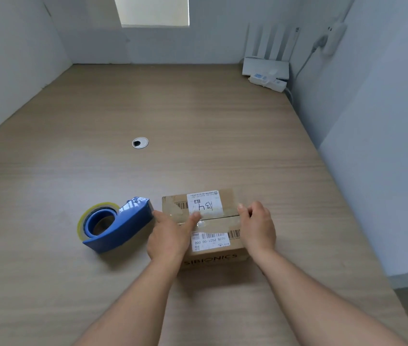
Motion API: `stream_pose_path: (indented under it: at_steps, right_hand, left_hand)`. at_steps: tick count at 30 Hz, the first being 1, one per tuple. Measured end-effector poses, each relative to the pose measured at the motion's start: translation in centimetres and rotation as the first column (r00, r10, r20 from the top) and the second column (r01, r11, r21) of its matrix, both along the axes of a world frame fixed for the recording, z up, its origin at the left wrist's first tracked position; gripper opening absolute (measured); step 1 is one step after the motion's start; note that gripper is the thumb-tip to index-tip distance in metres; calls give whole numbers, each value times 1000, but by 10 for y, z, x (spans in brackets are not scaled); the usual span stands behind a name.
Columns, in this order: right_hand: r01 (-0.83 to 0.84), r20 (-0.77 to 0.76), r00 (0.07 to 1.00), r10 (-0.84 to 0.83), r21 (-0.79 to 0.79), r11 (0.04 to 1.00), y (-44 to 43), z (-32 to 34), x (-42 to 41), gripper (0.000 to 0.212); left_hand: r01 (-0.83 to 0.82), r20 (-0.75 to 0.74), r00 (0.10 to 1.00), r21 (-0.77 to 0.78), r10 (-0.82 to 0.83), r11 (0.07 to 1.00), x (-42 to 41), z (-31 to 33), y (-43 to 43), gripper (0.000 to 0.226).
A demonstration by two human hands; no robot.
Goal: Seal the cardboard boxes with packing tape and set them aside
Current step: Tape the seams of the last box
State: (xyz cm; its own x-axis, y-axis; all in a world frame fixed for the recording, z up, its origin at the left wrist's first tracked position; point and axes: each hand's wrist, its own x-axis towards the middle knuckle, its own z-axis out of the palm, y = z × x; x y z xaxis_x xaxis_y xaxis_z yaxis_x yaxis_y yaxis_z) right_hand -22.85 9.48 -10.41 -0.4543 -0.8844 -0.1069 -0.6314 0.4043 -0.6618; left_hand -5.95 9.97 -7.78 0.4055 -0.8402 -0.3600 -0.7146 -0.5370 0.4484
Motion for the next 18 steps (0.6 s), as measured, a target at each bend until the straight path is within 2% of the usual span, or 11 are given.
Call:
stream_pose_path:
  at_steps: [2,7,9,10,11,13,15,16,18]
  right_hand:
    - [-7,19,1000,7,-12,1000,-1,-2,-2,27]
    - [-53,50,997,55,-48,997,-3,-5,-5,27]
    - [-135,64,989,137,-33,990,-10,0,-14,30]
    - [-205,59,977,205,-9,979,-17,4,-20,31]
    - [-287,37,958,286,23,958,-25,10,-26,31]
    - [-427,-60,899,435,113,897,-44,20,-35,31]
    - [-448,-200,849,489,217,867,-61,27,-31,54]
    - [-412,-258,842,474,258,874,-67,29,-23,68]
    - [-316,-304,861,407,307,898,-72,33,-2,85]
  left_hand:
    - [-40,-115,993,-32,36,999,12,-12,-3,71]
    - [-227,-380,904,-44,194,973,21,-24,3,61]
    - [-159,-506,856,-68,103,985,31,-25,10,50]
    - [-80,-568,823,-82,19,993,38,-24,16,52]
    - [13,-599,798,-99,-70,995,47,-22,24,64]
    - [277,-521,805,-91,-283,956,59,-10,39,85]
    - [502,-326,808,-53,-490,863,59,-1,52,98]
    - [545,-269,803,-29,-532,838,51,4,59,100]
    - [516,-132,848,-11,-513,856,26,8,69,91]
